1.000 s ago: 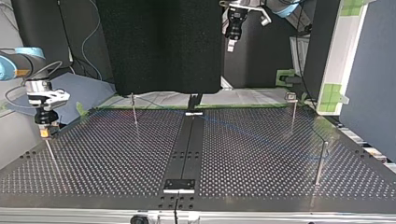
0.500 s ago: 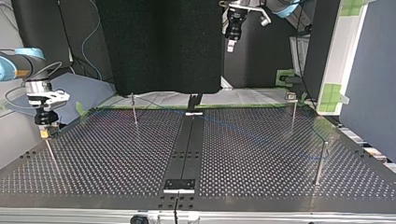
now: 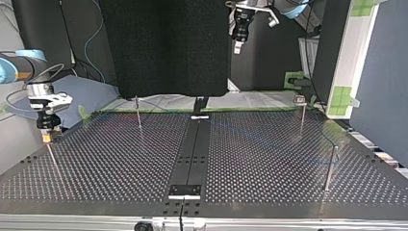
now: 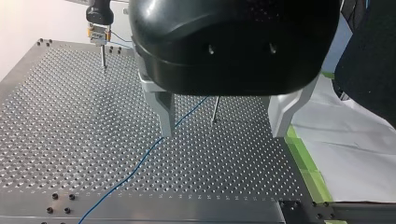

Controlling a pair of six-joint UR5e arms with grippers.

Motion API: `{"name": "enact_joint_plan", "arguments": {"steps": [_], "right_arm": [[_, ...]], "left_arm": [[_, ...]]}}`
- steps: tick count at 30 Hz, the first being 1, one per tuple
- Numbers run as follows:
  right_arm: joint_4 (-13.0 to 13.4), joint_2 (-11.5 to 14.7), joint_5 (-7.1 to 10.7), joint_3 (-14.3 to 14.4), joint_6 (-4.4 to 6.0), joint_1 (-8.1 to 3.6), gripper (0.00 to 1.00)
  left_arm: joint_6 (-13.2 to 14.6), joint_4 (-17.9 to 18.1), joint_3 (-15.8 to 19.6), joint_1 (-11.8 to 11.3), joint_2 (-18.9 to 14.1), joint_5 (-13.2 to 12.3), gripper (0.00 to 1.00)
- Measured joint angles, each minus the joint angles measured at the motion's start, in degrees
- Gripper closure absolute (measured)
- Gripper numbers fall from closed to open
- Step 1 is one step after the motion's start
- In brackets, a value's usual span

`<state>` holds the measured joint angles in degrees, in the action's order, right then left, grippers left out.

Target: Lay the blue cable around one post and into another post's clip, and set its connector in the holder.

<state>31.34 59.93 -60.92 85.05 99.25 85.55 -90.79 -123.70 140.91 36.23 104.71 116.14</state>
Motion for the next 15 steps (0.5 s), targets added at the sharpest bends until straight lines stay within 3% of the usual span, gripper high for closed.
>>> {"name": "enact_joint_plan", "arguments": {"steps": [15], "right_arm": [[0.55, -0.12, 0.09, 0.02, 0.07, -0.23, 0.95]], "left_arm": [[-0.01, -0.03, -0.01, 0.0, -0.01, 0.0, 0.0]]}}
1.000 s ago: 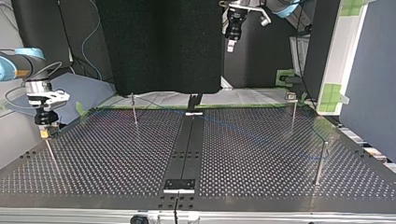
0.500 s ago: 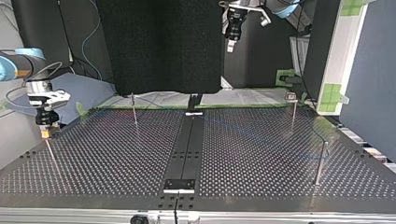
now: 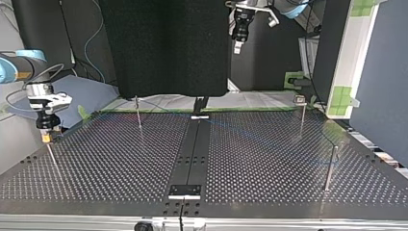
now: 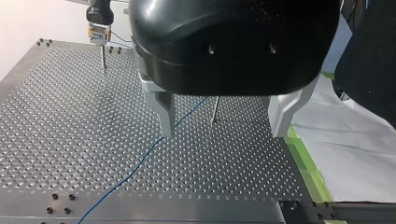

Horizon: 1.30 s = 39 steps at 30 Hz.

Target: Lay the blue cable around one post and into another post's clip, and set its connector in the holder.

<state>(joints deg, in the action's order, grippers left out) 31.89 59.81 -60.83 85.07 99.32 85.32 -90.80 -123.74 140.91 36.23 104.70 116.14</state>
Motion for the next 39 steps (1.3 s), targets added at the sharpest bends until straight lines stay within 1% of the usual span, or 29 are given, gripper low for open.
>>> {"name": "enact_joint_plan", "arguments": {"steps": [9, 10, 15, 16, 25, 39], "right_arm": [[0.11, -0.06, -0.01, -0.01, -0.11, 0.02, 0.95], [0.15, -0.06, -0.01, 0.0, -0.15, 0.03, 0.93], [0.34, -0.08, -0.06, 0.01, -0.26, 0.06, 0.93], [0.4, -0.1, -0.06, 0.01, -0.29, 0.07, 0.89], [0.69, -0.16, -0.1, 0.0, -0.06, 0.11, 0.89], [0.8, -0.17, -0.1, -0.01, 0.01, 0.35, 0.89]], "left_arm": [[-0.01, -0.02, 0.02, 0.0, 0.0, 0.0, 0.0], [-0.01, -0.02, 0.02, 0.0, 0.01, 0.0, 0.0], [0.01, -0.02, 0.03, 0.0, 0.0, 0.0, 0.0], [0.01, -0.02, 0.03, 0.0, 0.0, 0.0, 0.0], [0.01, 0.0, 0.02, 0.0, 0.0, 0.0, 0.0], [-0.01, 0.07, 0.02, 0.0, 0.0, 0.0, 0.0]]}}
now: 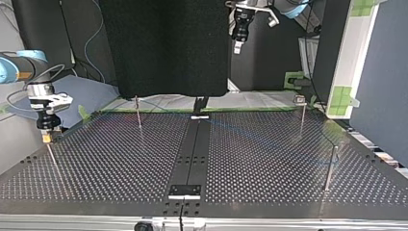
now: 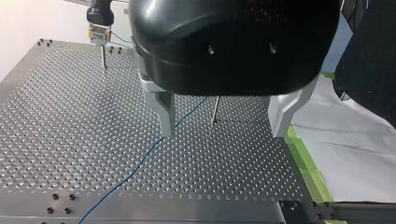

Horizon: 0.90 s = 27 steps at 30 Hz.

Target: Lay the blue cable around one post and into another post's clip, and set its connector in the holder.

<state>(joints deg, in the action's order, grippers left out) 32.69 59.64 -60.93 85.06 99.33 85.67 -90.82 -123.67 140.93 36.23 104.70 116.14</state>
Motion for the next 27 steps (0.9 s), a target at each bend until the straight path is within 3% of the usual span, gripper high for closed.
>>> {"name": "enact_joint_plan", "arguments": {"steps": [3, 7, 27], "right_arm": [[-0.18, 0.01, 0.02, -0.03, 0.0, 0.0, 0.89], [-2.94, 0.07, -0.04, -0.32, 0.01, -0.64, 0.89], [-2.94, 0.0, -0.04, -0.24, 0.0, -0.66, 0.89]], "left_arm": [[0.0, 0.0, 0.0, 0.0, 0.0, 0.0, 0.0], [0.01, -0.01, -0.03, 0.0, 0.0, 0.0, 0.0], [-0.02, -0.06, -0.3, 0.0, 0.0, 0.0, 0.0]]}}
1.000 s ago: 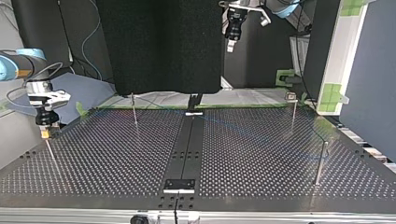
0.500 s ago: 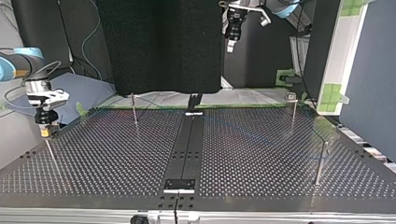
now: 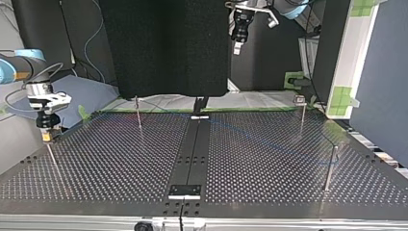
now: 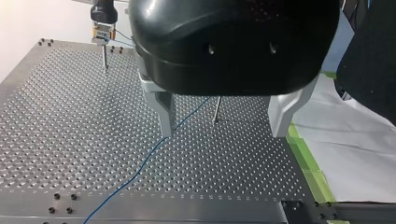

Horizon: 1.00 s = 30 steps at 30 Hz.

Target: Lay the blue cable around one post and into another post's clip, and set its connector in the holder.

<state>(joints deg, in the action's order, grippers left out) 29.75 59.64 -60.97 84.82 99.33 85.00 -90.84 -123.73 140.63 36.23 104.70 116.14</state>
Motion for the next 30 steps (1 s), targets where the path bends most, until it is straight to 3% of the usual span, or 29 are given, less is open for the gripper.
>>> {"name": "enact_joint_plan", "arguments": {"steps": [2, 3, 4, 5, 6, 7, 8, 10, 30], "right_arm": [[0.0, 0.0, 0.0, 0.0, 0.0, 0.0, 0.78], [0.0, 0.0, 0.0, 0.0, 0.0, 0.0, 0.78], [0.0, 0.0, 0.0, 0.0, 0.0, 0.0, 0.57], [0.0, 0.0, 0.0, 0.0, 0.0, 0.0, 0.44], [0.0, 0.0, 0.0, 0.0, 0.0, 0.0, 0.44], [0.0, 0.0, 0.0, 0.0, 0.0, 0.0, 0.27], [0.0, 0.0, 0.0, 0.0, 0.0, 0.0, 0.04], [0.0, 0.0, 0.0, 0.0, 0.0, 0.0, 0.0], [0.0, 0.0, 0.0, 0.0, 0.0, 0.0, 0.0]], "left_arm": [[0.0, 0.02, -0.01, 0.0, 0.0, 0.0, 0.0], [0.0, 0.03, -0.01, 0.0, 0.0, 0.0, 0.0], [0.01, 0.04, -0.01, 0.0, -0.01, 0.0, 0.0], [0.02, 0.03, -0.01, 0.0, -0.01, 0.0, 0.0], [0.01, 0.02, -0.01, 0.0, 0.0, 0.0, 0.0], [0.02, 0.01, -0.02, 0.0, 0.0, 0.0, 0.0], [0.02, 0.0, -0.02, 0.0, 0.0, 0.0, 0.0], [0.02, -0.02, -0.02, 0.0, 0.0, 0.0, 0.0], [-0.1, 0.41, -0.02, 0.0, 0.01, -0.06, 0.0]]}}
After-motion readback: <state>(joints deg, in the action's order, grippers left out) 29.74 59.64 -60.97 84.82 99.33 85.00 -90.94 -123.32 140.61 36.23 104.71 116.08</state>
